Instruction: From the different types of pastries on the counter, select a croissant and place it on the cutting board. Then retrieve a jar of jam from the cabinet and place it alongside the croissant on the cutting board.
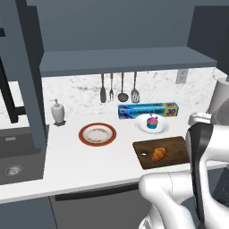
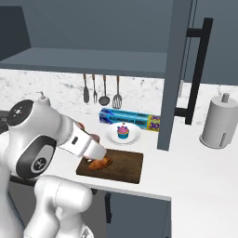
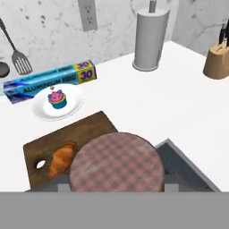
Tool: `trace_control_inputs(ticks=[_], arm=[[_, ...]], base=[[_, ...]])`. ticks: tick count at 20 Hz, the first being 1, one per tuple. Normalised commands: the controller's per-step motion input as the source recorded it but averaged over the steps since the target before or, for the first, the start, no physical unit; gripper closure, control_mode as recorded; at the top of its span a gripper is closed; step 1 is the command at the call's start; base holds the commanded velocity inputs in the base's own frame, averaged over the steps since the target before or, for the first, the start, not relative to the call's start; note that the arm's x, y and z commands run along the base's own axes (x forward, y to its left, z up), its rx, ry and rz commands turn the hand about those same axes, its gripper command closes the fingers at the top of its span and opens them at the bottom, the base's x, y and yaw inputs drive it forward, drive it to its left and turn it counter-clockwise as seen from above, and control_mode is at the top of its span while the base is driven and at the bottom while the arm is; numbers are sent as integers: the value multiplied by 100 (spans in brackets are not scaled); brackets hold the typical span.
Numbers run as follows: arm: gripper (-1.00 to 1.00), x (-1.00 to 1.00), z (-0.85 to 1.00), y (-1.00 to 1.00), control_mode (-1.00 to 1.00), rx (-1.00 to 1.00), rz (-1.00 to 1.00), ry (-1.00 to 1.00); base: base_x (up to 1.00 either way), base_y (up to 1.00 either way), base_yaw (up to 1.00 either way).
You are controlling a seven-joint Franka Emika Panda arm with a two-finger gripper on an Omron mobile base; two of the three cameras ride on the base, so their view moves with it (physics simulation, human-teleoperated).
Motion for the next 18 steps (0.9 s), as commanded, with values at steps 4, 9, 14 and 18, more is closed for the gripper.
trace_control_inputs(ticks=[4,9,14,18], arm=[[100,21,-100,18,-100,-15,16,-25],[100,19,-55,1,-100,-3,7,-11],[100,86,-100,15,-100,-18,11,-23],[100,49,-75,16,-100,-14,12,-18]], base=[[0,0,0],[0,0,0],[0,0,0],[0,0,0]])
